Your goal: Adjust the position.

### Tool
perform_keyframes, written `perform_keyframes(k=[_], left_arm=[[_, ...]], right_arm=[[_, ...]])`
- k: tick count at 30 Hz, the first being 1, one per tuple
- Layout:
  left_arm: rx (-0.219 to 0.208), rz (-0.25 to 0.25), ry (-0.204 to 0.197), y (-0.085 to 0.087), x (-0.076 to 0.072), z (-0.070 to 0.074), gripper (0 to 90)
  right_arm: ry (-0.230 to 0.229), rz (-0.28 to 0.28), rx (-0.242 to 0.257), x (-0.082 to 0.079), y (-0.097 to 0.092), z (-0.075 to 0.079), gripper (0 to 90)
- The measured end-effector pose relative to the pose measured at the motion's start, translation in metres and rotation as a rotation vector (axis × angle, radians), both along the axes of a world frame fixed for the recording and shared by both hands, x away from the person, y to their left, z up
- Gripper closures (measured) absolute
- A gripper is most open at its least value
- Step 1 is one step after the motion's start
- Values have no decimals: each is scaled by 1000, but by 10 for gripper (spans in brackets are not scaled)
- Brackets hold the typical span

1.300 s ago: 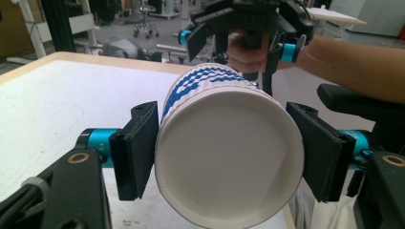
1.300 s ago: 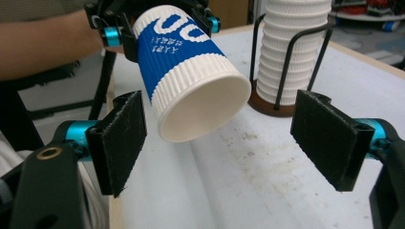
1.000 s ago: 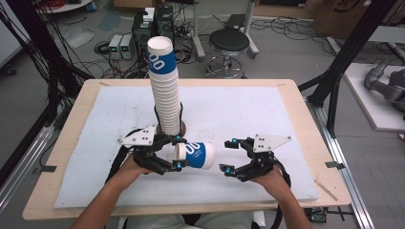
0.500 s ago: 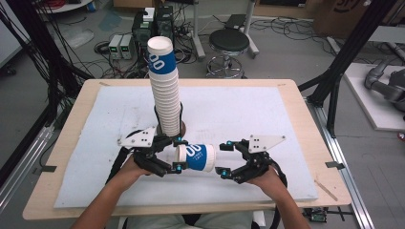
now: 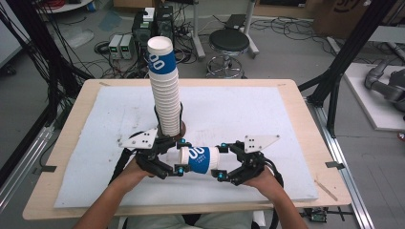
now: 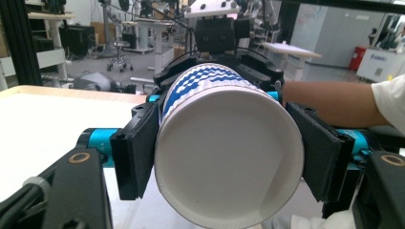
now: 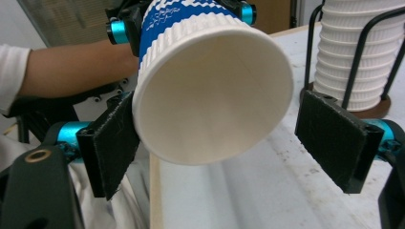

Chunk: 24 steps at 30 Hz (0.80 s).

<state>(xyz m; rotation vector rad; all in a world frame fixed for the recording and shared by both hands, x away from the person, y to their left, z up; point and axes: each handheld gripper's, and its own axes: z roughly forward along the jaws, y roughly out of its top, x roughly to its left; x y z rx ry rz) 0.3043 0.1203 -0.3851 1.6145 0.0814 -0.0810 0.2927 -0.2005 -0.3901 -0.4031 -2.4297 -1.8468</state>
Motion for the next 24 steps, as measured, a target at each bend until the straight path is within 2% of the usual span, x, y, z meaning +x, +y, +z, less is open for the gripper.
perform_keyframes(k=[5, 8, 19, 24], left_arm=[[-17, -5, -2, -1, -1, 0, 300], [-7, -8, -7, -2, -1, 0, 300], [4, -2, -33, -2, -1, -2, 309], [25, 6, -15, -3, -2, -2, 302]], right_arm=[[6, 16, 1, 0, 2, -1, 167], [8, 24, 2, 0, 3, -1, 172], [-52, 22, -16, -1, 0, 1, 255], [-66, 22, -27, -1, -2, 2, 271]])
